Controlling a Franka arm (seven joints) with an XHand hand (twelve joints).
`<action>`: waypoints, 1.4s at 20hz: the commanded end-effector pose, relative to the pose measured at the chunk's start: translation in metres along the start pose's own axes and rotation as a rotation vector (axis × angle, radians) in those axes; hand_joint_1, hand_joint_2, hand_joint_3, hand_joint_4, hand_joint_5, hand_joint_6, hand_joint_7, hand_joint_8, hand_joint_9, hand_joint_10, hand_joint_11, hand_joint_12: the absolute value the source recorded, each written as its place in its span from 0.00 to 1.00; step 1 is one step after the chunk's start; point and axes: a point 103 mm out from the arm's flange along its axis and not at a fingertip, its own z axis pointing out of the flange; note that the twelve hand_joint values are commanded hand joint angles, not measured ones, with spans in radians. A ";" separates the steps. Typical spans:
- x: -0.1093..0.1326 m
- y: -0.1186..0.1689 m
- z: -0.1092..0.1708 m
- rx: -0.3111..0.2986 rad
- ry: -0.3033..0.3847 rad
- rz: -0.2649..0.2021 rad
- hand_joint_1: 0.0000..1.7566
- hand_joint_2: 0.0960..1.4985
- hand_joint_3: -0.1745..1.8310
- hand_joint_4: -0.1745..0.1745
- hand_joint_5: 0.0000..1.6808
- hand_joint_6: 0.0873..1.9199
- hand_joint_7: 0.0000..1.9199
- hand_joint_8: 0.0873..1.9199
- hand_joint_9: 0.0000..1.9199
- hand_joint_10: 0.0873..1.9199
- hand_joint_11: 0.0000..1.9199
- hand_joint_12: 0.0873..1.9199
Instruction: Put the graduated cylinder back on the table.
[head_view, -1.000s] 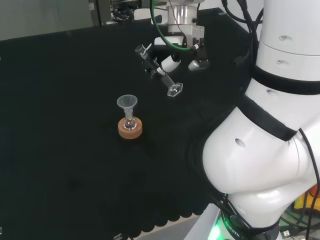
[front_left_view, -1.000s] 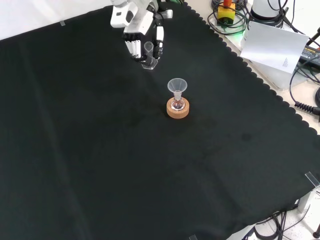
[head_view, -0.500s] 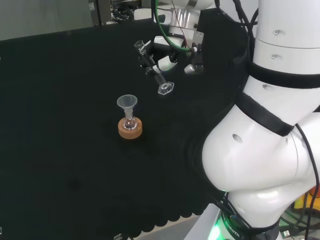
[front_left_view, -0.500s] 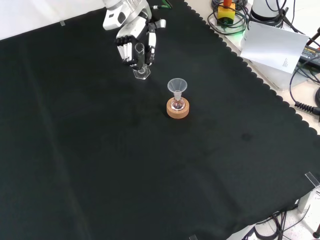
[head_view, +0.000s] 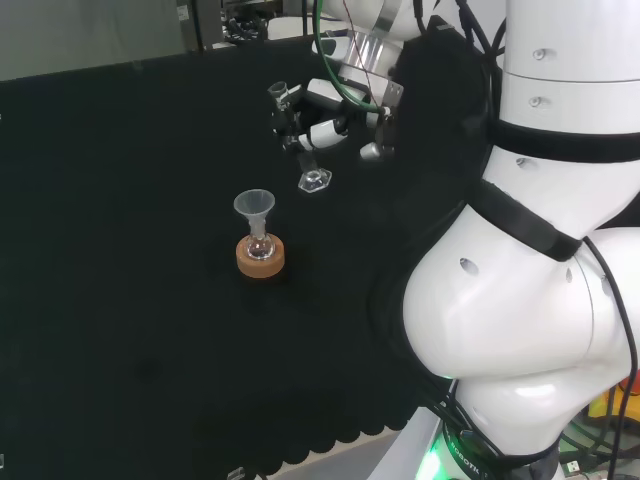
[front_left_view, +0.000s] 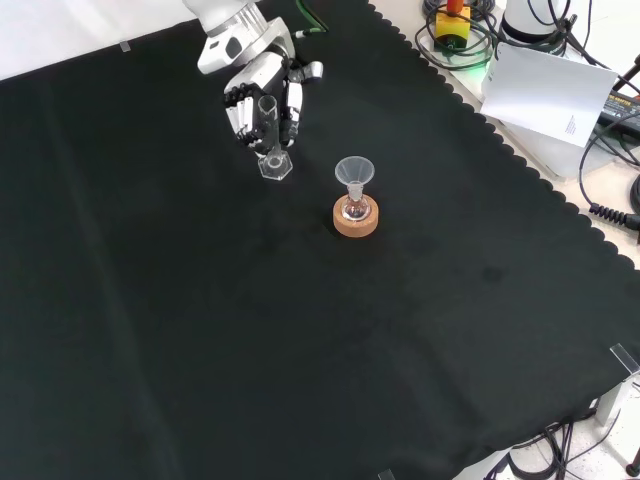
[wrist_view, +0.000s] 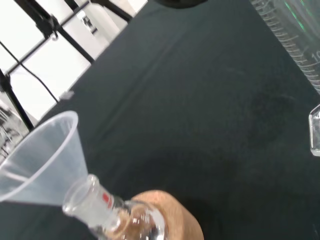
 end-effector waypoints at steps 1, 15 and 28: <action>-0.011 0.013 0.011 -0.072 0.030 -0.030 0.71 0.74 0.09 0.00 0.55 0.54 0.50 0.53 0.74 0.02 0.62 0.37; -0.027 0.023 0.036 -0.152 0.033 -0.054 0.71 0.75 0.09 0.00 0.54 0.56 0.49 0.55 0.72 0.01 0.59 0.39; -0.041 0.026 0.048 -0.214 0.108 -0.042 0.71 0.76 0.09 0.00 0.52 0.59 0.47 0.58 0.71 0.00 0.57 0.40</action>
